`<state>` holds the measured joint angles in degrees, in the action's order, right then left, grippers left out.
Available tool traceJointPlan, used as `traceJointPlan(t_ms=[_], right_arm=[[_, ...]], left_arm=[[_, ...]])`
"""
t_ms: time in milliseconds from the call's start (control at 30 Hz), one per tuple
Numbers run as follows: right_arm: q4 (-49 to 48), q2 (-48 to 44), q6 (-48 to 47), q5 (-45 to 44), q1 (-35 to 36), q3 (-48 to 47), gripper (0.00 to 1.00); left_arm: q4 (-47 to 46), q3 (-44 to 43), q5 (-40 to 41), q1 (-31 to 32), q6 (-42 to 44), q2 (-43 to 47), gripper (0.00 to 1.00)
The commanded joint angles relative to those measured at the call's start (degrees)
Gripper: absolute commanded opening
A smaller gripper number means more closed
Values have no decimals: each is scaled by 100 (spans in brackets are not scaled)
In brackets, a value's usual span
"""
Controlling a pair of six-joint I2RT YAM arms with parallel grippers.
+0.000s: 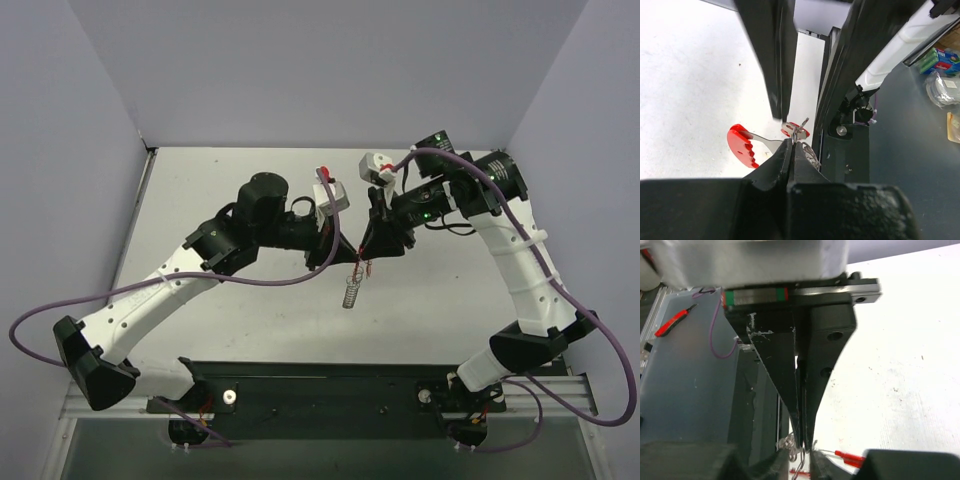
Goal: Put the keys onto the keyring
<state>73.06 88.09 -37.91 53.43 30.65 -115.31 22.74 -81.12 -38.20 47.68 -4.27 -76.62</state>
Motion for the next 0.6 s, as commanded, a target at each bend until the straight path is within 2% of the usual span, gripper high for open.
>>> traceJointPlan(t_ms=[0, 300, 333, 433, 567], right_arm=[[-274, -416, 47, 589, -261, -80, 30], [-327, -460, 65, 853, -402, -9, 40], [-336, -477, 47, 871, -402, 25, 45], [-380, -504, 47, 880, -411, 87, 50], [-441, -495, 82, 888, -394, 140, 50]], left_arm=[[-885, 333, 295, 13, -205, 463, 0], [-1773, 817, 488, 4, -486, 850, 0], [-1817, 835, 497, 4, -495, 877, 0], [-2028, 914, 559, -4, -557, 947, 0], [-2054, 861, 515, -4, -592, 930, 0]])
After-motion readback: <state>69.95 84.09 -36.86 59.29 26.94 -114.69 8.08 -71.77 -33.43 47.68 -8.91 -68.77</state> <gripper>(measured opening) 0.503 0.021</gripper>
